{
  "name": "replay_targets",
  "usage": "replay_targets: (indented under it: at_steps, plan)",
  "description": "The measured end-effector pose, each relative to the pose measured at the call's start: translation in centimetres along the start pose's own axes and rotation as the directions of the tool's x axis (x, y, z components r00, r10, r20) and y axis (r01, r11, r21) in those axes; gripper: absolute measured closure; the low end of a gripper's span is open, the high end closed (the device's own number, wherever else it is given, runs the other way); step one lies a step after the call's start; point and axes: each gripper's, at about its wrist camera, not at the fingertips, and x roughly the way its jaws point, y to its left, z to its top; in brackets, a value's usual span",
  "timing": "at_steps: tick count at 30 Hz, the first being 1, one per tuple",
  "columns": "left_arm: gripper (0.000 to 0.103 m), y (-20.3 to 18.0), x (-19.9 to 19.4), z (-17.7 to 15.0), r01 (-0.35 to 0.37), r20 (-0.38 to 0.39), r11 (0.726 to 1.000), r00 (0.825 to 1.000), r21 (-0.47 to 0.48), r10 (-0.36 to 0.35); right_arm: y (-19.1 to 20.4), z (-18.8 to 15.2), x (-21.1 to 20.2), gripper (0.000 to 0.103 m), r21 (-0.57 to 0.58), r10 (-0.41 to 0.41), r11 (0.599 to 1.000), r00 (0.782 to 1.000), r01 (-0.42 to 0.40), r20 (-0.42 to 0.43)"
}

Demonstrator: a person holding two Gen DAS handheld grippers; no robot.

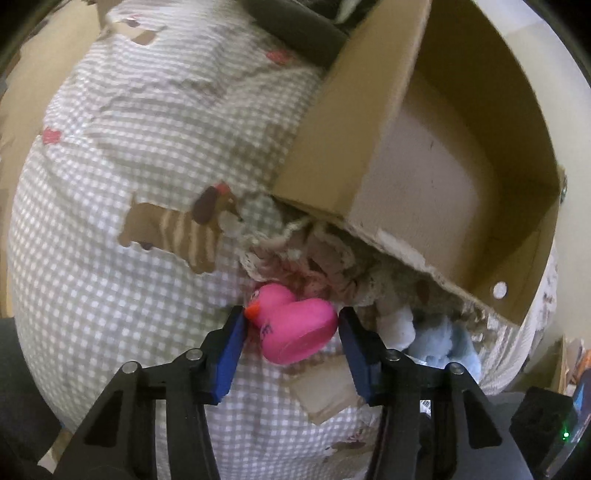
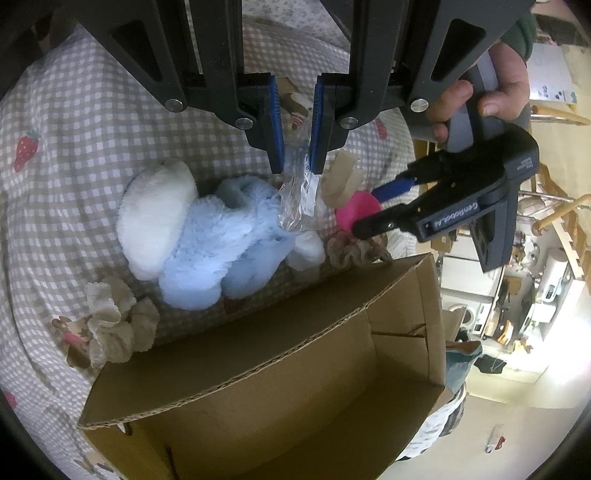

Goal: Organize soft objects
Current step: 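Grasp the pink rubber duck with the left gripper while the right gripper grasps the plastic bag, then carry the duck and bag over the box and open both grippers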

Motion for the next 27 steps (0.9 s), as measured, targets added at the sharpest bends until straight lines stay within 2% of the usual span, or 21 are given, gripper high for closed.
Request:
replay_targets:
  at_steps: [4,10,15,20,21,24,25,26,27]
  plan:
    - [0.058,-2.0,1.1,0.4,-0.014,0.004,1.000,1.000,0.026,0.013,0.2,-0.1,-0.1,0.087,-0.006,-0.002,1.000,1.000,0.002,0.004]
    - [0.058,-2.7,-1.5,-0.8,-0.063,0.059,0.996,0.996,0.054,0.060,0.4,-0.4,-0.6,0.087,-0.007,-0.003,1.000,1.000,0.003,0.013]
    - [0.058,-3.0,-4.0,-2.8,-0.136,0.136,0.987,0.983,0.084,0.124,1.2,-1.3,-2.1,0.087,-0.039,0.019,0.999,0.999,-0.017,0.029]
    - [0.058,-3.4,-5.5,-4.5,-0.149,0.177,0.985,0.975,0.089,0.132,2.2,-1.8,-4.3,0.087,-0.097,0.029,0.995,0.998,-0.023,0.061]
    - [0.058,-2.2,-6.4,-5.2,-0.151,0.191,0.984,0.973,0.093,0.131,2.3,-1.7,-4.7,0.087,-0.105,0.031,0.994,0.997,-0.023,0.071]
    - [0.058,-2.9,-7.4,-6.4,-0.163,0.229,0.980,0.964,0.117,0.133,2.5,-1.4,-6.1,0.087,-0.126,0.032,0.992,0.994,-0.019,0.103]
    - [0.058,-2.7,-7.8,-7.2,-0.167,0.243,0.977,0.961,0.130,0.132,2.6,-1.2,-6.6,0.087,-0.131,0.032,0.991,0.993,-0.017,0.114]
    - [0.058,-0.7,-8.2,-7.7,-0.171,0.255,0.975,0.958,0.141,0.131,2.6,-1.1,-7.0,0.087,-0.136,0.031,0.991,0.992,-0.014,0.125]
    - [0.058,-1.4,-8.9,-7.8,-0.177,0.269,0.971,0.954,0.158,0.130,2.6,-0.7,-7.5,0.087,-0.141,0.030,0.990,0.990,-0.011,0.137]
